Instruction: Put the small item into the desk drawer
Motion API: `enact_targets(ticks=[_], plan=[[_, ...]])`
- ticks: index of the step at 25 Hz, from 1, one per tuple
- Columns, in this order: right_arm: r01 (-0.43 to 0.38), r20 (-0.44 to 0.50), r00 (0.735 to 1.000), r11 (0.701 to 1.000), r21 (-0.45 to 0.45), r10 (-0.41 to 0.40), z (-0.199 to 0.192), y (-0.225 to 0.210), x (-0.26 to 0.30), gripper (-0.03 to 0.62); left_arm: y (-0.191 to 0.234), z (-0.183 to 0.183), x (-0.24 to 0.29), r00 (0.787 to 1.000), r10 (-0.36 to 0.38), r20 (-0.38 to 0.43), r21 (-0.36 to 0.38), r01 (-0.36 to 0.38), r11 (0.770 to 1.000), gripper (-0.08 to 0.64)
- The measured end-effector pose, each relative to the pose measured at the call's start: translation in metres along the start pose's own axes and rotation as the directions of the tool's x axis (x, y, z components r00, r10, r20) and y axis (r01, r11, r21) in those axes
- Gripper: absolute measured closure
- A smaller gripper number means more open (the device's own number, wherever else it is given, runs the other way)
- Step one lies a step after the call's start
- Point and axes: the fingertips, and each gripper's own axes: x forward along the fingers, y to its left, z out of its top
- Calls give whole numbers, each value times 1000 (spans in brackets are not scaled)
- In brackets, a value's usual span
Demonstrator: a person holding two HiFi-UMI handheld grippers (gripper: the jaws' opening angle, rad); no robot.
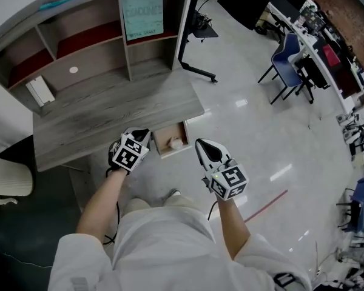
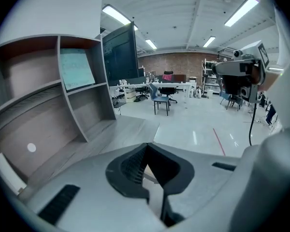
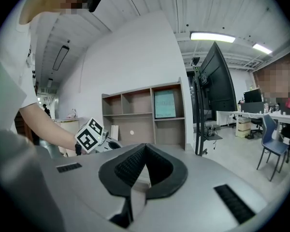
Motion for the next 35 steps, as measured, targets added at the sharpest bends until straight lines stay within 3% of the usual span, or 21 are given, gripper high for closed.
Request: enact_targets(ticks=[6,10,17,24,35], plan=[[2,54,999,1000,-25,0,24,4,2,594,8,24,-31,998,0,65,-84,6,996,554],[8,58,998,1000,-23,-7,33,-2,9,594,16,35,-40,995,6,103,-100,4,995,554],[37,64,997,999,-30,-35,47,-19,12,594,35,62,-62,977,76,198,-168,-43,985,554],[48,104,994,998,-51,-42,71,-46,13,594,52,92,-83,957,140,254,-119,-112,987,554],[66,118,991,997,-48,-60,85,-71,12,594,66,123,-130,904,214,371,-148,-170,974,554]])
